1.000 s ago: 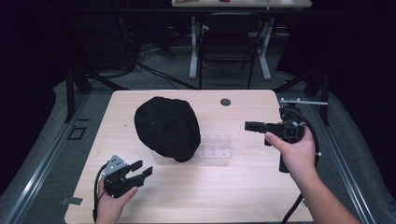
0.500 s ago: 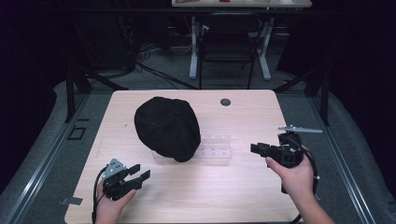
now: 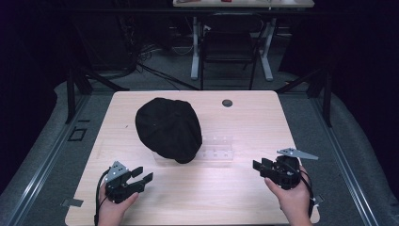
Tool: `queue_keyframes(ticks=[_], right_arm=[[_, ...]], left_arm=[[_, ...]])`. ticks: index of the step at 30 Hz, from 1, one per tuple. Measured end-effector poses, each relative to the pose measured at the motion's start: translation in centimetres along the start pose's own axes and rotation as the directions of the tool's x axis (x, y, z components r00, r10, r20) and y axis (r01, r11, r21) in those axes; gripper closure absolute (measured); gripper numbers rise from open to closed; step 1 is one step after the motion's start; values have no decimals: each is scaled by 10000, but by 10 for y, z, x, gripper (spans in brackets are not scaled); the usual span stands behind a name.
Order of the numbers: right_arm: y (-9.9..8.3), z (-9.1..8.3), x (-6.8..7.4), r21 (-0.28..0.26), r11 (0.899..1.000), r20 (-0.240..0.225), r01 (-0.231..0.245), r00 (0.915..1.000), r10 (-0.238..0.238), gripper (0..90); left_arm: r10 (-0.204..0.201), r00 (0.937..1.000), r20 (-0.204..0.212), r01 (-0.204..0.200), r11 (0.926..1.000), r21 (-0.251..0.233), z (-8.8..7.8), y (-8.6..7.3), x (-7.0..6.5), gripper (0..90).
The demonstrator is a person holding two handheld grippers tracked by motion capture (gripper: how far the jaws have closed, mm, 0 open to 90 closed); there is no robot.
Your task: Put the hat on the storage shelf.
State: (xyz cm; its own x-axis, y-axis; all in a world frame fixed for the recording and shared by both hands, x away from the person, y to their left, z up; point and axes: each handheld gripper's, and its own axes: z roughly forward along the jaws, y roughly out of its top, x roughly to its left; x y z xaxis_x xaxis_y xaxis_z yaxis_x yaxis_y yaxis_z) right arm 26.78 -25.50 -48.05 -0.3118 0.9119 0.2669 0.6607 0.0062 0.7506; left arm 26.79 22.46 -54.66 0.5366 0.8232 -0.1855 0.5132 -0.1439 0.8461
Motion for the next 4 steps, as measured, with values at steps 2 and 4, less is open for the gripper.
queue_keyframes(ticks=[2,4], right_arm=[[-6,0,-1,-79,9998,146,162,9998,-161,568],[-14,1,-3,-156,9998,162,103,9998,-100,563]], left_arm=[[71,10000,23,-71,10000,28,0,1,-1,475],[144,9999,48,-144,9999,-76,1,1,-3,474]])
